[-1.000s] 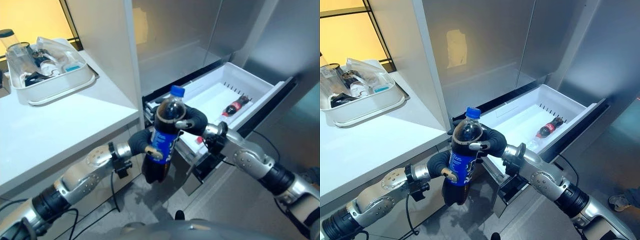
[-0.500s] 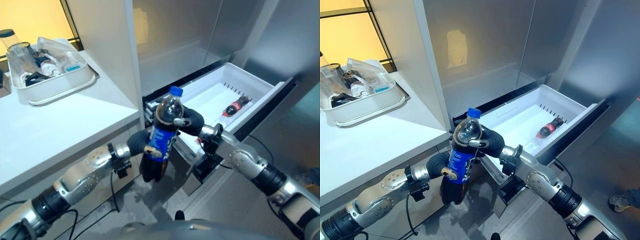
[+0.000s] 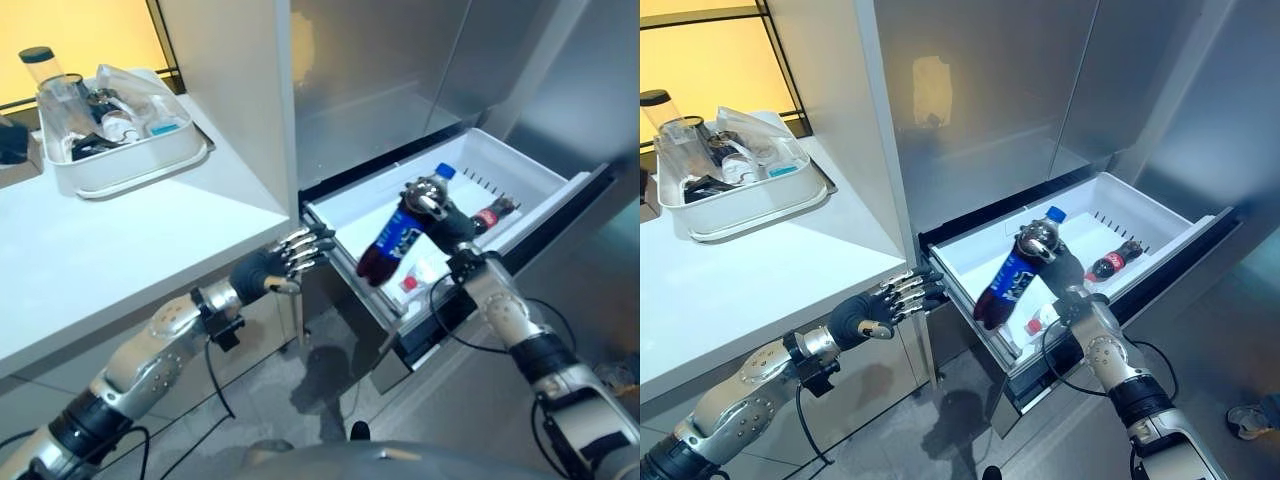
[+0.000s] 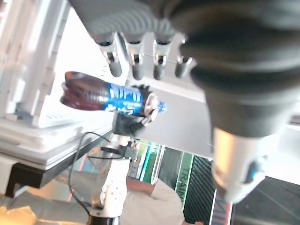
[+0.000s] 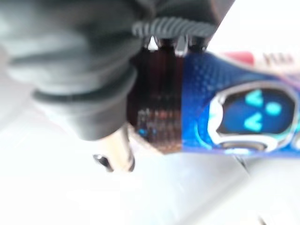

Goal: Take the drinks into the refrigerator

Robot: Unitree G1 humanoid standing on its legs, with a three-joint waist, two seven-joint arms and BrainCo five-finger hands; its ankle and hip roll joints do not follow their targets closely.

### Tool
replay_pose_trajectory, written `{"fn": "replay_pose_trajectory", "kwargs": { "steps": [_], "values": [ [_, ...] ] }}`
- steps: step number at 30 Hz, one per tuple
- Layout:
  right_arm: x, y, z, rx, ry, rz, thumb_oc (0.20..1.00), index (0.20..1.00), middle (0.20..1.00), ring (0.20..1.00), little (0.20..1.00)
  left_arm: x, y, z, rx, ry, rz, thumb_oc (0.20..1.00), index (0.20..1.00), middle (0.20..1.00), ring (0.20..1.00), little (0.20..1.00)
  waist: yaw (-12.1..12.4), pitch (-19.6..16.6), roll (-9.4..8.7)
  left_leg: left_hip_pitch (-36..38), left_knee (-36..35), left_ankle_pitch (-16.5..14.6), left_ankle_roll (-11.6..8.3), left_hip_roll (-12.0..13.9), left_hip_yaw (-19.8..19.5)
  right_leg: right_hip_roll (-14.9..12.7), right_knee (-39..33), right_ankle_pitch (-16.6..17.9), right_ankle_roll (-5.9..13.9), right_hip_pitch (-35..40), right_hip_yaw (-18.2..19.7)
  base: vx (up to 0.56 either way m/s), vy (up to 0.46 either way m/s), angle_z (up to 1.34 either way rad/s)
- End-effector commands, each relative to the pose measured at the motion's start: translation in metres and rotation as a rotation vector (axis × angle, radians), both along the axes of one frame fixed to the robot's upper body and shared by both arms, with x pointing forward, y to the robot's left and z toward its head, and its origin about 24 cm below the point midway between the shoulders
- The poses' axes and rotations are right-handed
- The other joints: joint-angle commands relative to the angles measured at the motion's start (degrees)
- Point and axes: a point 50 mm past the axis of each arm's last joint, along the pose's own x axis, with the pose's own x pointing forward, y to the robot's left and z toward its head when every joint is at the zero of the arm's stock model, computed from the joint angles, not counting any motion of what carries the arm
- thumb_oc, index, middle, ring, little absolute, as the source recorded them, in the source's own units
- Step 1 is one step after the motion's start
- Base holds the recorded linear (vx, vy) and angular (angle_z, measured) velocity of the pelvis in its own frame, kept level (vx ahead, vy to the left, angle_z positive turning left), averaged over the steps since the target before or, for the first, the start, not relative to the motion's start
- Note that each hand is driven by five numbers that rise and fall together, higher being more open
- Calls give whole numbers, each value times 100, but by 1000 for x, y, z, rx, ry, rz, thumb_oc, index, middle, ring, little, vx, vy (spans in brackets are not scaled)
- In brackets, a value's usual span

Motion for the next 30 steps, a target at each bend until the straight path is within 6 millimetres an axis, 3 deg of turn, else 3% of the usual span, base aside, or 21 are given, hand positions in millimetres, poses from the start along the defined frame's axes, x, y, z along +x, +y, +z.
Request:
{"fn": "replay_pose_trajectory", "kwargs": {
  "steps": [1, 10, 17, 25, 29, 30],
  "values": [
    [24, -21, 90, 94, -381, -123, 200, 200, 200, 200, 200, -2, 0, 14, -89, -66, -3, 1000, 1000, 1000, 1000, 1000, 112, -92, -69, 45, 5, -346, 77, -44, -231, -243, 677, -337, 570, -20, -239, 0, 0, 0],
    [22, -44, 107, 53, -428, -187, 200, 200, 200, 200, 200, -6, 5, 5, -106, -34, 40, 1000, 1000, 1000, 1000, 1000, 105, -45, -99, 35, 5, -342, 77, -33, -235, -234, 688, -344, 568, -50, -226, 0, 0, 0],
    [27, -50, 120, -43, -436, -182, 200, 200, 200, 200, 200, -7, 5, 5, -111, -34, 36, 1000, 1000, 1000, 1000, 1000, 124, -19, -114, 24, 5, -330, 68, -27, -228, -225, 690, -333, 562, -66, -228, 0, 0, 0],
    [40, -58, 148, -393, -393, -100, 200, 200, 200, 200, 200, -8, 7, 11, -86, -58, -22, 1000, 1000, 1000, 1000, 1000, 196, 150, -133, -75, 5, -244, 49, -15, -249, -230, 765, -324, 572, -210, -250, -19, -8, 0],
    [49, -67, 170, -536, -379, -121, 200, 200, 200, 200, 200, -9, 10, 18, -59, -77, -56, 1000, 1000, 1000, 1000, 1000, 266, 323, -128, -235, 5, -161, 41, -14, -271, -227, 794, -309, 566, -358, -273, -76, -16, 1],
    [51, -70, 185, -601, -388, -145, 200, 200, 200, 200, 200, -10, 10, 20, -54, -82, -66, 1000, 1000, 1000, 1000, 1000, 287, 433, -127, -344, 11, -109, 35, -11, -286, -229, 810, -287, 564, -462, -279, -132, -26, 1]
  ]
}}
